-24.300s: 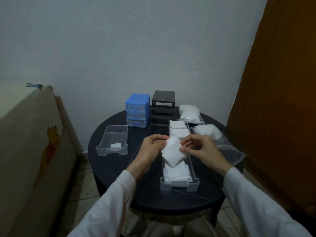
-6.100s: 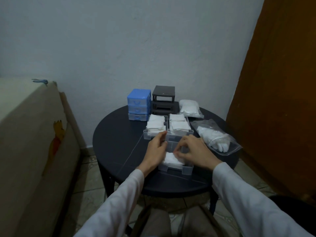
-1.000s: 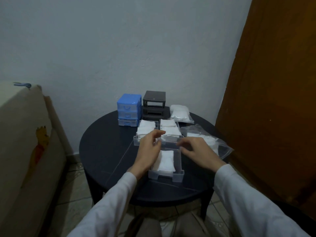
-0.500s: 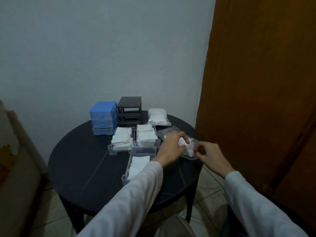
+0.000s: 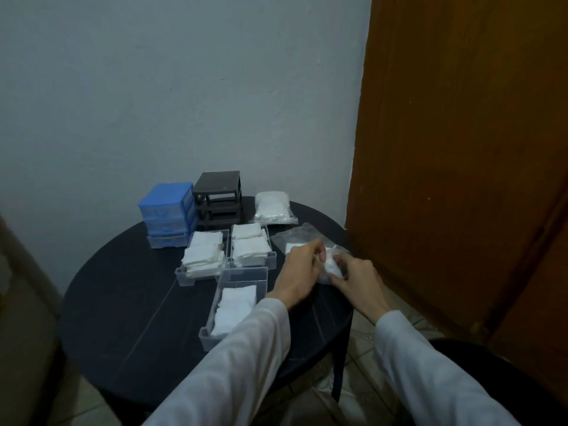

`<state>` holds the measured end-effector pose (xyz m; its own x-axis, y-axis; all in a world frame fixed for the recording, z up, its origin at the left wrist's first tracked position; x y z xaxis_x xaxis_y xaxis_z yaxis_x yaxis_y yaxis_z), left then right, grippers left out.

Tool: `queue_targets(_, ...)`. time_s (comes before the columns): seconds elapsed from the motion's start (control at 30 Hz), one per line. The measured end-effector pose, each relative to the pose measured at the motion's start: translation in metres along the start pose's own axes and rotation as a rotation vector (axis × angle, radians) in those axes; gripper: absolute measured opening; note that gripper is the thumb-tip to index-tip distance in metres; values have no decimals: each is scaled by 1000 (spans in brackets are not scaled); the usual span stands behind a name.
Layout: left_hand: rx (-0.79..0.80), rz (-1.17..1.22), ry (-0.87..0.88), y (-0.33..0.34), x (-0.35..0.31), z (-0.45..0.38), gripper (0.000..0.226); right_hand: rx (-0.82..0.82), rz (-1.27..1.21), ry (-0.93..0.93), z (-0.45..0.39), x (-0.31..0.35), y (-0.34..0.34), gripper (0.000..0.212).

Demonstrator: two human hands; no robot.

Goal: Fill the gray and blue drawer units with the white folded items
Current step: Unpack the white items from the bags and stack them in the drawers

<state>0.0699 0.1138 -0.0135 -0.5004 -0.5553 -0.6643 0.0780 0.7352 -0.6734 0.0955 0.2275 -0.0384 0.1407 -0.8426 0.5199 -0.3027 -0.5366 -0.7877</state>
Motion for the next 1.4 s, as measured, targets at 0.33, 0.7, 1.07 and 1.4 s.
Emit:
queue_targets(0.33, 0, -58, -57, 4, 12, -3, 39, -88, 58, -27, 0, -2, 2, 27)
queue_targets(0.7, -49, -29, -54, 10, 16, -5, 39, -129, 204, -10, 7, -1, -10, 27)
queue_targets(1.07, -42, -67, -55, 11, 8, -2, 39, -107, 17, -42, 8, -6, -22, 16)
queue_targets(1.4, -2, 181, -115, 12, -7, 12, 35, -228, -300, 8, 14, -10, -59, 12)
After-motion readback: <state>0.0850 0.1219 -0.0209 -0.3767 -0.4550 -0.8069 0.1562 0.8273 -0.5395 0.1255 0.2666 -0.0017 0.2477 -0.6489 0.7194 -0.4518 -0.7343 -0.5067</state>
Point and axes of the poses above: each hand's wrist, its own z-axis away from the middle knuckle, its own y-axis out of the palm, x = y × z, the point moved 6 cm from there along -z, towards the middle knuckle, and after that the axes turned 4 degrees about -y, right-handed, at the moved point
